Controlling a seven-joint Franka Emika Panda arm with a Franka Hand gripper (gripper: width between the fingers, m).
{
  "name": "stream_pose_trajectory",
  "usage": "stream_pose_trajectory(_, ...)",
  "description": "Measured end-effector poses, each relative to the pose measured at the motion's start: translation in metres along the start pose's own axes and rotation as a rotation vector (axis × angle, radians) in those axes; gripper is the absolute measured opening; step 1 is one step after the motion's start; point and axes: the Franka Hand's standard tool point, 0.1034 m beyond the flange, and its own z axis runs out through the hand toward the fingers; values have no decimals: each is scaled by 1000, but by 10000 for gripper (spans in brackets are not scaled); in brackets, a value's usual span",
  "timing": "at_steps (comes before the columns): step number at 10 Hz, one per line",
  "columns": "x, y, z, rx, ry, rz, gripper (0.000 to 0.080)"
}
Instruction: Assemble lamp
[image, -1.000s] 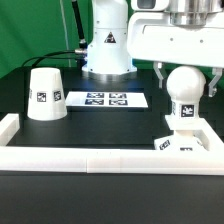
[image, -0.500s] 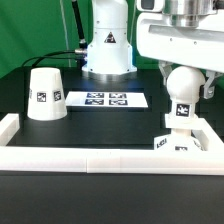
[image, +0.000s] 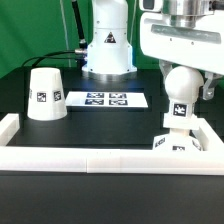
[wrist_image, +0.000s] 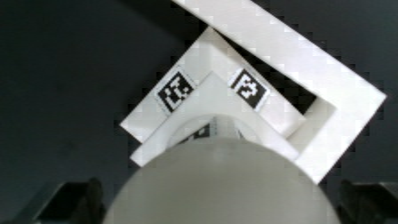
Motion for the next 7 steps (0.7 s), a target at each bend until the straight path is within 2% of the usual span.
stream_pose_trajectory(1,0,0,-6,7,3,-38,687)
stream_pose_trajectory(2,1,0,-12,14,5,-63,697)
stream_pose_trajectory(5,0,10,-39,41,13,-105,698)
stream_pose_trajectory(7,6,18,-57,61,20,-122,698)
